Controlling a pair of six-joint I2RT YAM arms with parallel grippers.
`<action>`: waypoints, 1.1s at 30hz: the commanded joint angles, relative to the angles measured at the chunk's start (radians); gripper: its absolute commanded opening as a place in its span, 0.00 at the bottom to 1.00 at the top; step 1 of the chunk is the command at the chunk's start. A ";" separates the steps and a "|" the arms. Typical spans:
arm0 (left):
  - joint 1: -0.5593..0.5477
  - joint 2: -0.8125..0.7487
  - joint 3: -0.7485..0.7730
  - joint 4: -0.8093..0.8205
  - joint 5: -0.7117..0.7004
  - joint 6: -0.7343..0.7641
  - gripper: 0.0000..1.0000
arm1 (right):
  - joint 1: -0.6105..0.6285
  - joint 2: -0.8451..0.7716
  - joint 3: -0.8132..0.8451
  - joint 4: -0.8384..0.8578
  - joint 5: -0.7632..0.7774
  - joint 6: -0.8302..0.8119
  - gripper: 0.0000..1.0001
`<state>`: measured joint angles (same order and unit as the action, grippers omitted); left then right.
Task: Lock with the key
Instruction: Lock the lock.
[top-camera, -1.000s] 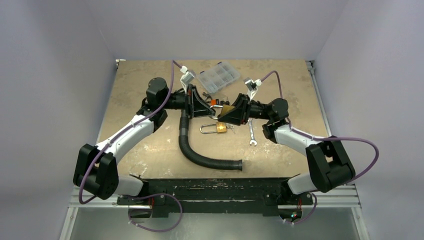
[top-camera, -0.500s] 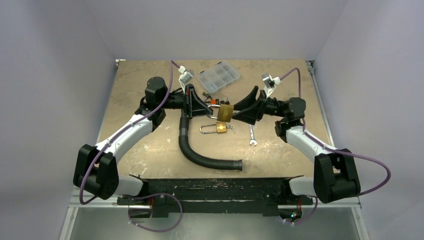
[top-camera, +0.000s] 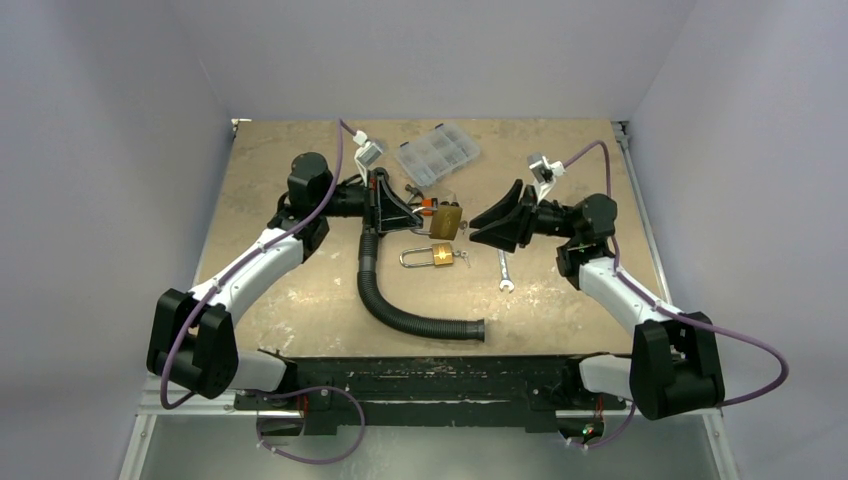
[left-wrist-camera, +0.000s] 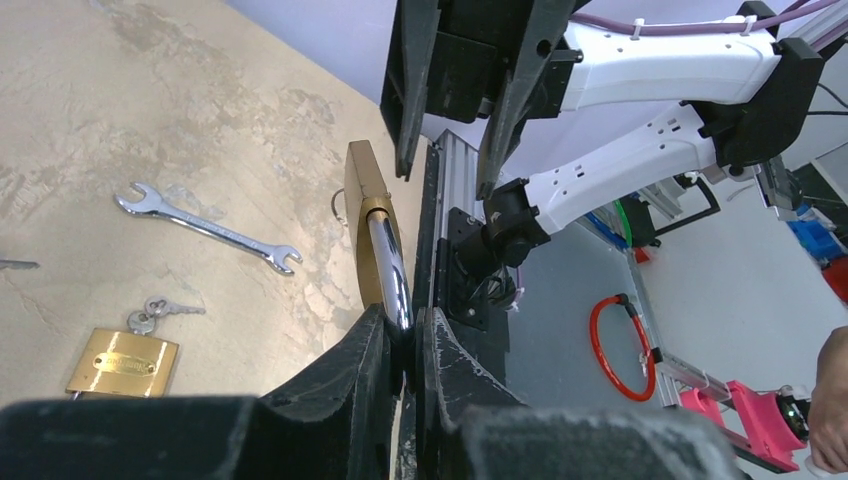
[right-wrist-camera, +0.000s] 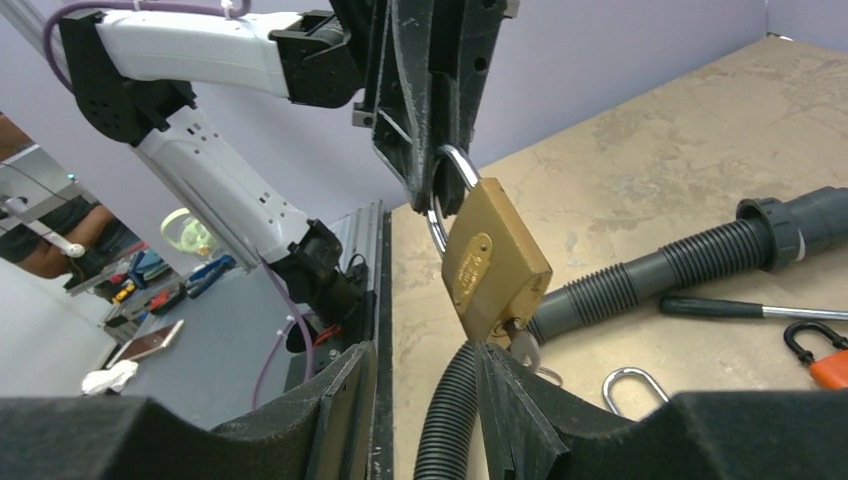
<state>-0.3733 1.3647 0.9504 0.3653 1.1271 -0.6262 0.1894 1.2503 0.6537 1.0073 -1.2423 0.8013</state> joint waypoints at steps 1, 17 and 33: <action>0.004 -0.038 0.002 0.143 0.027 -0.040 0.00 | -0.003 -0.011 0.024 -0.123 0.029 -0.132 0.48; -0.032 -0.033 0.004 0.160 0.057 -0.051 0.00 | -0.002 0.013 0.137 -0.416 0.056 -0.397 0.35; -0.035 -0.010 0.006 0.199 0.066 -0.074 0.00 | -0.001 0.011 0.110 -0.385 -0.085 -0.358 0.32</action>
<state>-0.4065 1.3678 0.9340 0.4328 1.1847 -0.6888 0.1890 1.2716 0.7593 0.5991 -1.2770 0.4343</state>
